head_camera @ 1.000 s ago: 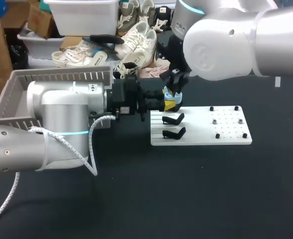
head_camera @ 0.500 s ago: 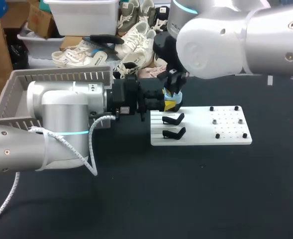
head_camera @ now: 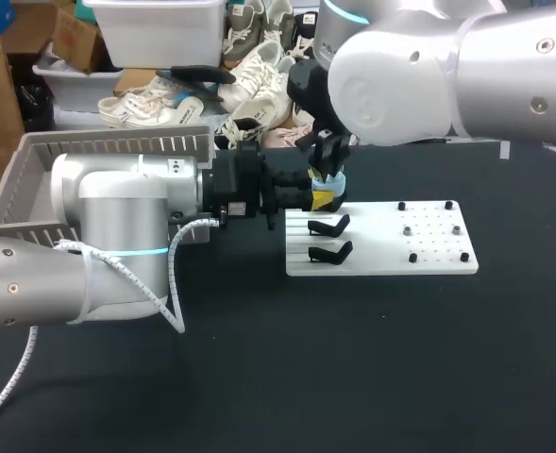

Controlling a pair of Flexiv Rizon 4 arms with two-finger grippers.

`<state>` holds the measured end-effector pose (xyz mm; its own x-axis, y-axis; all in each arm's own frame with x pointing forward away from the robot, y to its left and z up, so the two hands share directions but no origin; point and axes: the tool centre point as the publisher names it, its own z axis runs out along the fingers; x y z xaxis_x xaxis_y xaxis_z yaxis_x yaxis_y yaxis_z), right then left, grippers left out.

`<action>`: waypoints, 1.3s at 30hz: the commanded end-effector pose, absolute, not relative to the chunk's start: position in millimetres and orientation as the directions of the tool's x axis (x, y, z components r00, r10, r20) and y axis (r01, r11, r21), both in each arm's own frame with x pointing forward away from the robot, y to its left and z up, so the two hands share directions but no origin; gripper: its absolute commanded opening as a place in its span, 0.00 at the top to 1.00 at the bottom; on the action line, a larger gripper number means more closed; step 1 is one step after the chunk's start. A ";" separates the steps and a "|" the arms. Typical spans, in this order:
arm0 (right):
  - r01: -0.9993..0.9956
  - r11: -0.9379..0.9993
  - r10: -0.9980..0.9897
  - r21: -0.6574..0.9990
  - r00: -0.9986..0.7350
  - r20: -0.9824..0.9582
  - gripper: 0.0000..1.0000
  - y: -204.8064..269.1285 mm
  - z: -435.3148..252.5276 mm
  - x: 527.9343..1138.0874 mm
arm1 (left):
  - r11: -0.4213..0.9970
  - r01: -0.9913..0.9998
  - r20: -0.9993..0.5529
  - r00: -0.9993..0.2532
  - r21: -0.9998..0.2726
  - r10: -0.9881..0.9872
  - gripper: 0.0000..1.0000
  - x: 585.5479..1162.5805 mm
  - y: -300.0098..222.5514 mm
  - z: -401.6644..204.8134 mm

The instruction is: Pick up each earbud case from the left stands, insert the matching earbuds, close the lid, and place the case in the box.

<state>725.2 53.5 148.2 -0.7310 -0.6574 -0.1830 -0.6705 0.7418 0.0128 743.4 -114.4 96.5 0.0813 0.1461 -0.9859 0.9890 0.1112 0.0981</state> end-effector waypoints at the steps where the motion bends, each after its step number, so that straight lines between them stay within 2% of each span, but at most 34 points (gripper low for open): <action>1: -0.671 0.741 -0.658 0.015 -0.731 -0.178 1.00 54.0 148.4 726.4 | 0.114 0.989 -0.986 0.083 0.100 0.144 1.00 742.2 -114.2 96.1; 39: -0.663 0.748 -0.652 0.006 -0.738 -0.174 1.00 51.6 147.9 720.8 | 0.114 0.989 -0.986 0.083 0.100 0.144 1.00 742.2 -114.2 96.1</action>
<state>723.1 52.5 147.0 -0.7369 -0.6539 -0.1714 -0.6648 0.7470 0.0085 743.2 -114.5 96.4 0.0814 0.1460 -0.9859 0.9890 0.1107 0.0981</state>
